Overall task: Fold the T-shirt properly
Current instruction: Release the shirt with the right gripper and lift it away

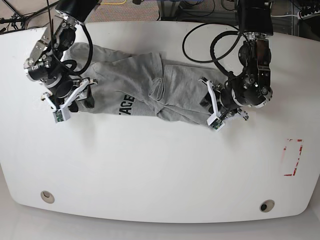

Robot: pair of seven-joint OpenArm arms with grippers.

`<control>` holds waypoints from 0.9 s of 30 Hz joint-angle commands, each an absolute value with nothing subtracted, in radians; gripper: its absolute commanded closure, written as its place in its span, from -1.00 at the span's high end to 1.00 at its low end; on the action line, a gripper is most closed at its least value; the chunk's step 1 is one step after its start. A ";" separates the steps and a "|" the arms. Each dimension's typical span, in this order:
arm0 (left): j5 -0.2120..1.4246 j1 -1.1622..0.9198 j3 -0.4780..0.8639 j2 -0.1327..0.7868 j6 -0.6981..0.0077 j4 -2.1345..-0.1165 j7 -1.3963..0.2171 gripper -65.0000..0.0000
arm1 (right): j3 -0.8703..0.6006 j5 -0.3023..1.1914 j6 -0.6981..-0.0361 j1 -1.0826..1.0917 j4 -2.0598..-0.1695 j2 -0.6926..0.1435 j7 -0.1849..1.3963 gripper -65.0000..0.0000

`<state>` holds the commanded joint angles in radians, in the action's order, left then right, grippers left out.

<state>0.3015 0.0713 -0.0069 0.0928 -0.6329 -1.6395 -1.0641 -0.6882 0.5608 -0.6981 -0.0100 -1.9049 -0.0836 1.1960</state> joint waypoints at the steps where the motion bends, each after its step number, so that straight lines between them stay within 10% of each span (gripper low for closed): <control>1: 0.302 0.070 -0.007 0.093 -0.633 -1.618 -1.059 -0.78 | -0.722 0.602 -0.698 -0.007 -1.888 -0.084 1.208 0.58; 7: 0.302 0.050 0.036 0.093 -0.634 -1.575 -1.058 -0.79 | -0.918 0.777 -0.698 0.028 -1.702 -0.142 1.273 1.00; 27: 0.302 0.044 0.042 0.113 -0.638 -1.578 -1.058 -0.79 | -0.897 0.854 -0.698 -0.012 -1.340 -0.286 1.204 0.89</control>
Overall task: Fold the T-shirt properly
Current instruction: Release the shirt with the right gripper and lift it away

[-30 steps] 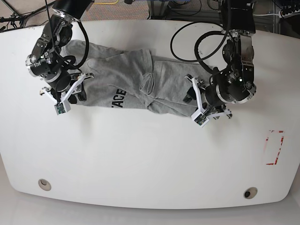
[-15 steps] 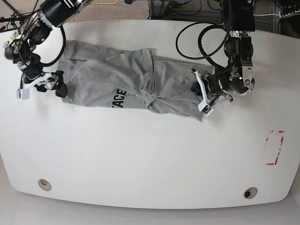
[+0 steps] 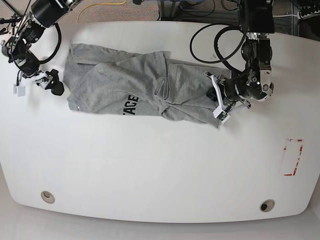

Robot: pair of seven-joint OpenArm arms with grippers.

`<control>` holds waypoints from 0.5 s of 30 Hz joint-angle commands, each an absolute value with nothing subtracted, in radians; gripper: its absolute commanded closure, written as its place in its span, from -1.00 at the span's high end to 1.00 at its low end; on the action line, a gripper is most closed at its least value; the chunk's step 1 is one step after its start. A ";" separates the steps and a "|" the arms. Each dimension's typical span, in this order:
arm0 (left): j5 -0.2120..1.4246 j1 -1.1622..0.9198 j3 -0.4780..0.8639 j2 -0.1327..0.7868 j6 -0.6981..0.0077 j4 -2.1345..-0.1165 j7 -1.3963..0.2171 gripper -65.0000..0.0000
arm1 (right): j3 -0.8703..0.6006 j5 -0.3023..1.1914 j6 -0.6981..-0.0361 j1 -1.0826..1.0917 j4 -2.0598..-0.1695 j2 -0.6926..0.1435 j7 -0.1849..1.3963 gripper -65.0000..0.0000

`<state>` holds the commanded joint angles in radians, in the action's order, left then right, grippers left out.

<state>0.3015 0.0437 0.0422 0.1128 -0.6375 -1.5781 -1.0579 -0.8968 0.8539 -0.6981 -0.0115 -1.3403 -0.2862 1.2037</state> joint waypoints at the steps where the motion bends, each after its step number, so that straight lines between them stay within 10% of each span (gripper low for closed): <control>1: 0.302 0.044 0.042 0.113 -0.638 -1.578 -1.058 -0.79 | -0.892 0.854 -0.698 -0.018 -1.340 -0.283 1.199 0.89; 15: 0.302 0.047 0.042 0.114 -0.638 -1.580 -1.058 -0.79 | -0.757 0.854 -0.698 -0.070 -1.354 -0.200 1.158 0.88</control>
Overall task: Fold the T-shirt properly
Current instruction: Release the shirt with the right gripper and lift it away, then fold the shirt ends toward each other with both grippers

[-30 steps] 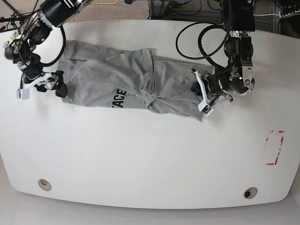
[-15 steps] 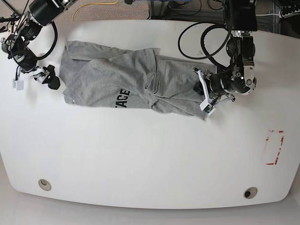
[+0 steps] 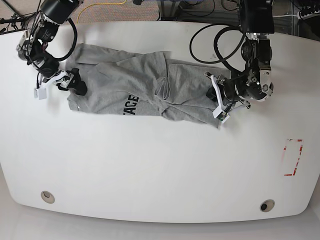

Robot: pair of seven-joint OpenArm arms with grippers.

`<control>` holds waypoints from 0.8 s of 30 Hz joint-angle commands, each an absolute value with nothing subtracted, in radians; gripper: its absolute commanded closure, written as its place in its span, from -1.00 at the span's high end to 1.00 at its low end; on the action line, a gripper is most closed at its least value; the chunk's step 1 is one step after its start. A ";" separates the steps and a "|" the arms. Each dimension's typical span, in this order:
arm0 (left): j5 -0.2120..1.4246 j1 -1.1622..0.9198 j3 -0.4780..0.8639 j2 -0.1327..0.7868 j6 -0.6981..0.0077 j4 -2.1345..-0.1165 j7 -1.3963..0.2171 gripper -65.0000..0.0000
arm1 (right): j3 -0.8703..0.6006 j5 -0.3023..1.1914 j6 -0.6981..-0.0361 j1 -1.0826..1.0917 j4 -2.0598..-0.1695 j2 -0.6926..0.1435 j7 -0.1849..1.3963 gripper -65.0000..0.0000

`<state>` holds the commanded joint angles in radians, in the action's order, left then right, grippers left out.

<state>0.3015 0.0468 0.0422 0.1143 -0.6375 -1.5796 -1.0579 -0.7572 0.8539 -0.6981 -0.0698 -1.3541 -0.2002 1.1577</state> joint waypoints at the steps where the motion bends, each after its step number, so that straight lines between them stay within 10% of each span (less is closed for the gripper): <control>1: 0.302 0.045 0.042 0.114 -0.638 -1.580 -1.058 -0.79 | -0.751 0.854 -0.698 -0.070 -1.357 -0.200 1.153 0.88; 7: 0.302 0.044 0.042 0.114 -0.638 -1.575 -1.058 -0.79 | -0.676 0.852 -0.698 -0.076 -1.395 -0.205 1.106 0.44; 15: 0.298 0.045 0.036 0.114 -0.630 -1.569 -1.058 -0.79 | -0.650 0.851 -0.698 -0.073 -1.414 -0.226 1.079 -0.94; 24: 0.305 0.096 -0.085 0.107 -0.522 -1.449 -1.056 -0.79 | -0.595 0.696 -0.644 -0.079 -1.689 -0.243 1.086 -0.96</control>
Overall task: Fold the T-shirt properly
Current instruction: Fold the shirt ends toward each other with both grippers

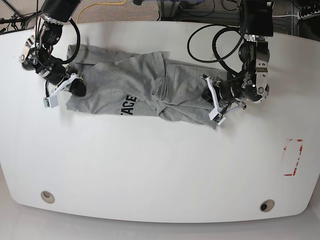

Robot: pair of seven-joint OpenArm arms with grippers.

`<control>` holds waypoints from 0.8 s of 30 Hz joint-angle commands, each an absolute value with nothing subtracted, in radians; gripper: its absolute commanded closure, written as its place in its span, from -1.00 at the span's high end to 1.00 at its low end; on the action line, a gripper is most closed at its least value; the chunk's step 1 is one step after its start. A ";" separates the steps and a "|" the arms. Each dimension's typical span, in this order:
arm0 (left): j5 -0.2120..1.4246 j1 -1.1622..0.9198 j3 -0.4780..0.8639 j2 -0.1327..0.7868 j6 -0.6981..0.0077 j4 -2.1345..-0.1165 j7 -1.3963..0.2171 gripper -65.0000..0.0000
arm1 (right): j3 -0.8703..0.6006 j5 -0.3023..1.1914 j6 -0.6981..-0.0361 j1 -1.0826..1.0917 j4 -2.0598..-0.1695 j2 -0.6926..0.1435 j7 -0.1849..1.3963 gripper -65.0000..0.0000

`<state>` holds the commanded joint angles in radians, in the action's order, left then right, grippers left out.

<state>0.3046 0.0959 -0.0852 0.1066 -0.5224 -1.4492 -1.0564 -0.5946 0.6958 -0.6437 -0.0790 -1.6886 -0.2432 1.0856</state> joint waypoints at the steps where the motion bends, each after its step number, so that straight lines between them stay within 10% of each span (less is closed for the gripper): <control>1: 0.306 0.110 -0.104 0.104 -0.512 -1.423 -1.056 -0.79 | -0.593 0.667 -0.644 -0.079 -1.733 -0.243 1.090 -0.96; 24: 0.302 0.288 -0.292 -0.104 -0.295 -0.978 -0.792 -0.79 | -0.246 0.622 -0.642 0.031 -2.005 -0.257 1.139 -0.96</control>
